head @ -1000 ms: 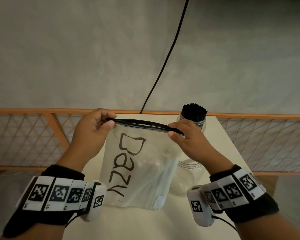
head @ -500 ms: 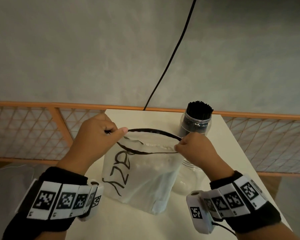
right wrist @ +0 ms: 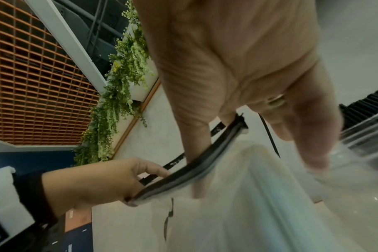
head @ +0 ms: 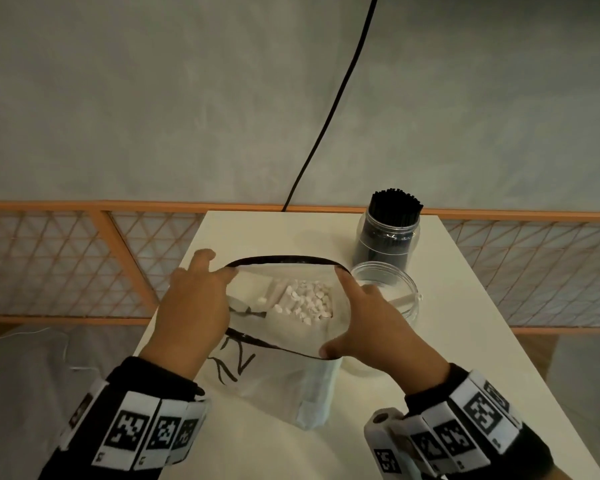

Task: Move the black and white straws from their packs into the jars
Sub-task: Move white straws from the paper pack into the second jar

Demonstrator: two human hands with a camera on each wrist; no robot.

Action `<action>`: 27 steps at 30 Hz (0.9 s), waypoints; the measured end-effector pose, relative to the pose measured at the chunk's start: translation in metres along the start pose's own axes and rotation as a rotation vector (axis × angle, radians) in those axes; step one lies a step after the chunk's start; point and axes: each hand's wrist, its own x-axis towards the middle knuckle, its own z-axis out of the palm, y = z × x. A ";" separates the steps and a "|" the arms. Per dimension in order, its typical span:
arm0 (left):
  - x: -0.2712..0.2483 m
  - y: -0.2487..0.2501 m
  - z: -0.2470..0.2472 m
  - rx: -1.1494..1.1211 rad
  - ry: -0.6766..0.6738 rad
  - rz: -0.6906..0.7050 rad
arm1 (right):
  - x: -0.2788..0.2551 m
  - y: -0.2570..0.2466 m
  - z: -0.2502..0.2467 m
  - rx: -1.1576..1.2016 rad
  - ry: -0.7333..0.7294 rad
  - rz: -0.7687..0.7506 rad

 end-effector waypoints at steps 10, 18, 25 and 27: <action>-0.015 -0.008 0.042 -0.466 -0.452 -0.230 | 0.002 0.014 0.031 0.174 -0.107 -0.134; -0.030 0.006 0.062 -1.232 -0.376 -0.366 | 0.001 0.020 0.055 0.244 -0.024 -0.216; -0.023 0.007 0.070 -1.441 -0.103 -0.248 | -0.007 0.016 0.052 0.249 0.114 -0.315; -0.024 0.006 0.071 -1.447 -0.110 -0.224 | -0.006 0.020 0.054 0.254 0.146 -0.322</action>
